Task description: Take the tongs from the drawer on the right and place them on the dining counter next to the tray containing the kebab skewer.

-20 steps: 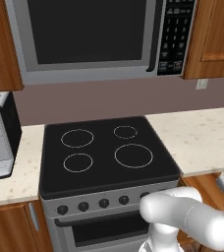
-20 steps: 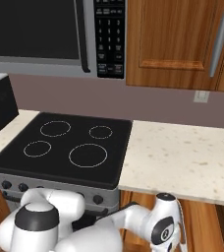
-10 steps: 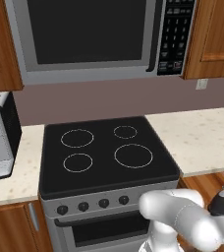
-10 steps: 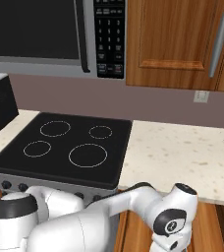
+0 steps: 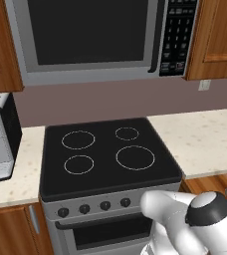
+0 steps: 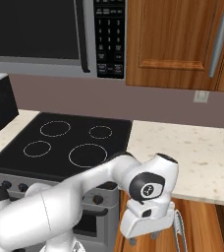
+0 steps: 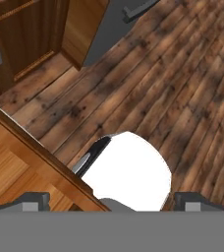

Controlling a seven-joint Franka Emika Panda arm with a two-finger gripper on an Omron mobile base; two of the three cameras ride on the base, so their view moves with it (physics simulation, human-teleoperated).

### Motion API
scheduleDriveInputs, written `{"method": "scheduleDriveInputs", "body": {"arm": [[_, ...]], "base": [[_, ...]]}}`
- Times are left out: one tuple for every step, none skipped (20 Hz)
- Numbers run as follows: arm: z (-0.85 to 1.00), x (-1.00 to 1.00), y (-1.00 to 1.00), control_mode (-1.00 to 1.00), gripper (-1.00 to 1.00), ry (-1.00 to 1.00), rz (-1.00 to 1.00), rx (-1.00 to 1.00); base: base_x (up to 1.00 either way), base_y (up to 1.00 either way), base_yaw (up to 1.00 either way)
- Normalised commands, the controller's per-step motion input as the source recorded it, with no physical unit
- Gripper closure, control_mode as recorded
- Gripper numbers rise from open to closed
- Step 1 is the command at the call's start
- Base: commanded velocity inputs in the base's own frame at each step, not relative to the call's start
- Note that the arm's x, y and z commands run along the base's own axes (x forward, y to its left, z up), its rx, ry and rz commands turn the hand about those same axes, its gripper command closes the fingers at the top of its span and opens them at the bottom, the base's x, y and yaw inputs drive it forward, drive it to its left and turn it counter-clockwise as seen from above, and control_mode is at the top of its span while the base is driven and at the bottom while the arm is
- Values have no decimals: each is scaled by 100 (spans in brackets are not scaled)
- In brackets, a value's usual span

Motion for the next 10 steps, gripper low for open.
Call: {"method": "scheduleDriveInputs", "body": {"arm": [[0, 0, 0, -100, -100, 0, 0, 0], [0, 0, 0, -100, -100, 0, 0, 0], [0, 0, -1, -100, -100, 0, 1, 0], [0, 0, -6, -100, -100, 0, 5, 0], [0, 0, -3, -100, -100, 0, 3, 0], [0, 0, 0, -100, -100, 0, 0, 0], [0, 0, 0, -100, -100, 0, 0, 0], [0, 0, 0, -100, -100, 0, 0, 0], [0, 9, 0, -100, -100, 0, 0, 0], [0, 22, 0, -100, -100, 0, -10, 0]], "base": [[0, 0, 0], [0, 0, 0], [0, 0, 0], [0, 0, 0], [0, 0, 0], [0, 0, 0], [0, 0, 0], [0, 0, 0], [0, 0, 0], [0, 0, 0]]}}
